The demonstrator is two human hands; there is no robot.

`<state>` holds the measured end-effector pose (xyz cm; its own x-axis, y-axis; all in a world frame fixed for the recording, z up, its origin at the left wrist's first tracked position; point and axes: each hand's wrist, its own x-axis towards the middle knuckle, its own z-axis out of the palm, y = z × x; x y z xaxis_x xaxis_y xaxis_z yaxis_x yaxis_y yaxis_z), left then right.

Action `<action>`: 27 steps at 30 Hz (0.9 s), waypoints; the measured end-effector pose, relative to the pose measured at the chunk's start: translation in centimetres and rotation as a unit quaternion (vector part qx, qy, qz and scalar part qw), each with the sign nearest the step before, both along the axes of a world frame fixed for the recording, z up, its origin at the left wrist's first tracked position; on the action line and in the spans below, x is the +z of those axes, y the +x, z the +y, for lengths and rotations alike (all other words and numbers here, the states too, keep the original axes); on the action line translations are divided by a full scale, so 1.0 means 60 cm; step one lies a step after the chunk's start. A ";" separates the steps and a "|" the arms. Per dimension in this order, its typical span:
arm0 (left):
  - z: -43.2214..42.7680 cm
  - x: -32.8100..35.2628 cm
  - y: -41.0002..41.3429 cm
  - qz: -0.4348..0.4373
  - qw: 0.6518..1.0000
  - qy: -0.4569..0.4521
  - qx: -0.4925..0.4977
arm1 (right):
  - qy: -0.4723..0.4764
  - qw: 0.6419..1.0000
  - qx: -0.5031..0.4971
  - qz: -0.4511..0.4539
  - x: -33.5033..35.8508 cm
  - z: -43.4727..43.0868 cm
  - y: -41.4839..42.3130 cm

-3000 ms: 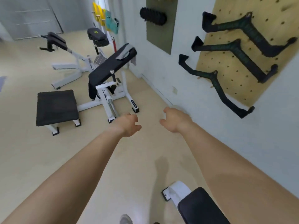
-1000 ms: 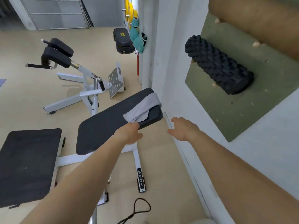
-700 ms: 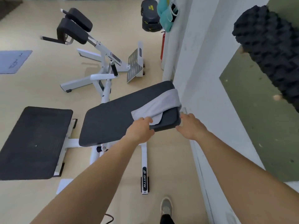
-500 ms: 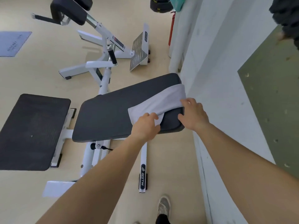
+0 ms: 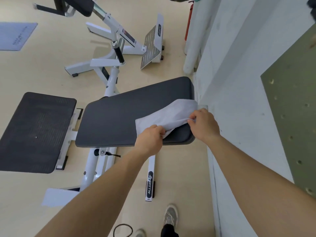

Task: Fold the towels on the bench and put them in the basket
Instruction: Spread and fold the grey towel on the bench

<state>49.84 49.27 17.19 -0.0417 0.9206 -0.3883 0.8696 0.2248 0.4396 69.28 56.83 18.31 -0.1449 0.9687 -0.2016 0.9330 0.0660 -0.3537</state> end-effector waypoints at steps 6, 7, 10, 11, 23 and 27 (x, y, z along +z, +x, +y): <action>-0.057 0.127 -0.017 -0.056 0.997 -0.013 -0.047 | 0.008 0.996 -0.090 0.013 0.083 -0.095 0.026; -0.065 0.151 -0.017 -0.054 0.996 -0.008 -0.067 | -0.018 0.995 -0.078 0.061 0.096 -0.120 0.024; -0.092 0.221 -0.019 -0.040 0.991 0.008 -0.129 | -0.090 0.984 0.001 0.151 0.148 -0.198 0.004; -0.101 0.242 -0.020 -0.042 0.989 0.014 -0.143 | -0.108 0.980 0.020 0.165 0.163 -0.221 -0.004; -0.243 0.441 -0.006 -0.066 0.947 0.131 -0.285 | -0.061 0.961 -0.071 0.261 0.332 -0.453 -0.047; -0.293 0.485 0.007 -0.021 0.938 0.166 -0.302 | -0.041 0.965 -0.090 0.245 0.375 -0.523 -0.027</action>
<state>50.27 31.68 46.26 0.5354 0.8422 -0.0646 0.7748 -0.4592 0.4346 67.65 25.45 40.82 -0.0726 0.9707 -0.2291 0.6468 -0.1290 -0.7517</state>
